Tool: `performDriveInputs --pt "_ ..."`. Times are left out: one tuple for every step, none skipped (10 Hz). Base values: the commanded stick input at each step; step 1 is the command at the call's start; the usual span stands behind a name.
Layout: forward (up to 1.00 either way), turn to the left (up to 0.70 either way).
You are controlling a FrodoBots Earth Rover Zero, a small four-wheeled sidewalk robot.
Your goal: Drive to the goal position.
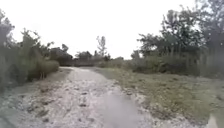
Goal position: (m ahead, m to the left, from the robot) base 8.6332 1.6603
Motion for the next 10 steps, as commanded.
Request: performDriveInputs --pt "0.85 0.00" --pt "0.86 0.00" --pt "1.00 0.00" --pt "1.00 0.00" --pt "1.00 0.00" --pt "1.00 0.00" --pt "1.00 0.00" --pt "1.00 0.00" --pt "1.00 0.00" --pt "1.00 0.00"
